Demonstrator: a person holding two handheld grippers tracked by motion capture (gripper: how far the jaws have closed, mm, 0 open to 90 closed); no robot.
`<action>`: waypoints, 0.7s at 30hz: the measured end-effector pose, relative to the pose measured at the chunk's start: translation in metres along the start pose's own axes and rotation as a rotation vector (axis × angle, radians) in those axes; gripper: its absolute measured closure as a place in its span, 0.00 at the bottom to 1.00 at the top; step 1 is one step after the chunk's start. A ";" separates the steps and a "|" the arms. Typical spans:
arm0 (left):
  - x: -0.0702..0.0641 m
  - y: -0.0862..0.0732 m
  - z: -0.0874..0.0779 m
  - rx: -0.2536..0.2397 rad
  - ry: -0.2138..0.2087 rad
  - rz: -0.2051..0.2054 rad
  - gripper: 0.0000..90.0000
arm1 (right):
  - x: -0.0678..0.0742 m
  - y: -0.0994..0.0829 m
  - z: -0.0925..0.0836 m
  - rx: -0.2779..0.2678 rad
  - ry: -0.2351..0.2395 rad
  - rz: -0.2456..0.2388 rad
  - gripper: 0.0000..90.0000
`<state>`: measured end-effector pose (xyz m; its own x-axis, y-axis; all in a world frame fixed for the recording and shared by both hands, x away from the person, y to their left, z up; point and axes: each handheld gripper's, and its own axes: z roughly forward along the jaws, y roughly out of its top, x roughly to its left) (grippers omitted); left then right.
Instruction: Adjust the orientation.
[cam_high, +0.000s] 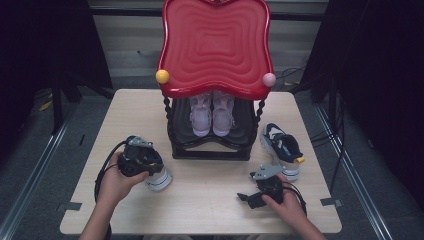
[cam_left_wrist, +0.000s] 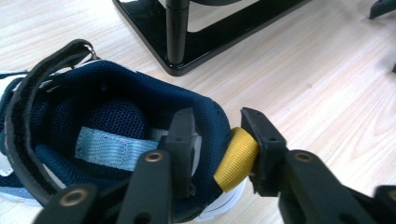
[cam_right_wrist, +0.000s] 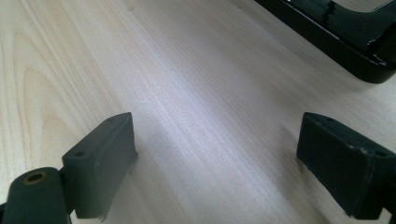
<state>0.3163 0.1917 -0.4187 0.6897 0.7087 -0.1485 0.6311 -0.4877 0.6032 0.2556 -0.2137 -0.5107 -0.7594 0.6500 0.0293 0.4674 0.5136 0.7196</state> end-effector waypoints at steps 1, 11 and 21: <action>0.000 0.000 0.000 -0.005 0.006 0.000 0.68 | 0.000 0.000 0.000 0.000 0.000 0.001 0.12; 0.003 0.001 -0.006 -0.006 0.017 0.002 0.53 | 0.000 0.000 0.000 0.000 -0.001 -0.002 0.12; 0.002 0.009 -0.008 0.052 0.024 0.052 0.50 | 0.001 0.000 -0.001 -0.001 -0.003 -0.001 0.12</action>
<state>0.3207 0.1922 -0.4072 0.7138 0.6934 -0.0983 0.6123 -0.5497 0.5682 0.2546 -0.2138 -0.5106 -0.7586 0.6510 0.0270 0.4664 0.5136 0.7202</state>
